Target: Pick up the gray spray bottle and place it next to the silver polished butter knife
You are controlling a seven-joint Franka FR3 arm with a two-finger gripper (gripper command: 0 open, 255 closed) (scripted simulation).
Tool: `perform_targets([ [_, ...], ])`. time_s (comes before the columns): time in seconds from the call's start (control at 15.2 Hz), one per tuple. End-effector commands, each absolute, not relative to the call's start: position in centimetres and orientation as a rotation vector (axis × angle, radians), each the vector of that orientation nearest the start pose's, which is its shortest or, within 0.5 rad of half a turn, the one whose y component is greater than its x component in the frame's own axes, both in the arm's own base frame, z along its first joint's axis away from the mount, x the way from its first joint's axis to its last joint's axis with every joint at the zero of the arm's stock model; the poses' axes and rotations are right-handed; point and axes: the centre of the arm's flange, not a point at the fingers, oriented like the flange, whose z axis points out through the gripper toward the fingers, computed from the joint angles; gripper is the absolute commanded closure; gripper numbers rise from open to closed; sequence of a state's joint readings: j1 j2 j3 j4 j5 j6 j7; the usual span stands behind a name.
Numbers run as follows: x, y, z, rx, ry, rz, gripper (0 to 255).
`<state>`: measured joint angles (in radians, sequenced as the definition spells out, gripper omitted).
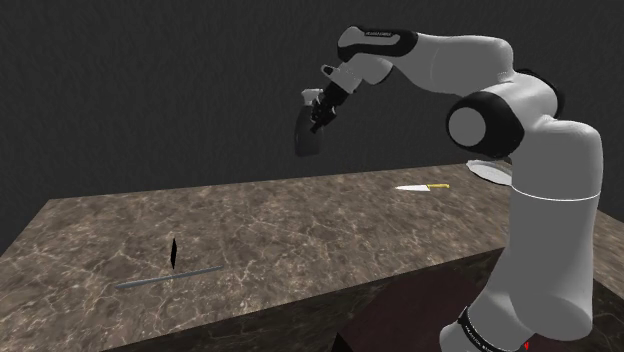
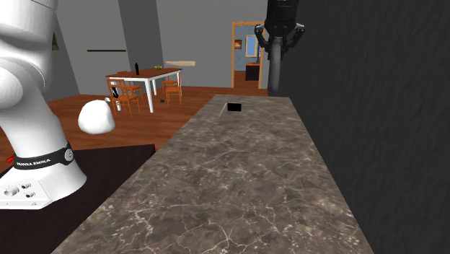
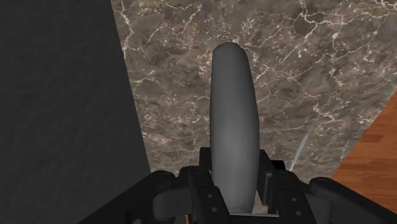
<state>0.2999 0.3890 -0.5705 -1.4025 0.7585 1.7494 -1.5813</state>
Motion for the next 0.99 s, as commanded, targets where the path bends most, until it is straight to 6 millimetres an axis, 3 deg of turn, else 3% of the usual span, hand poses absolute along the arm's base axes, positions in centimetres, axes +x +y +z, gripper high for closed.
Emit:
perform_targets([
  [0.0,67.7,-3.1,51.9,-2.268,-1.578,-0.629,255],
  [0.92,70.7,14.0,45.7,-2.268,-1.578,-0.629,255],
])
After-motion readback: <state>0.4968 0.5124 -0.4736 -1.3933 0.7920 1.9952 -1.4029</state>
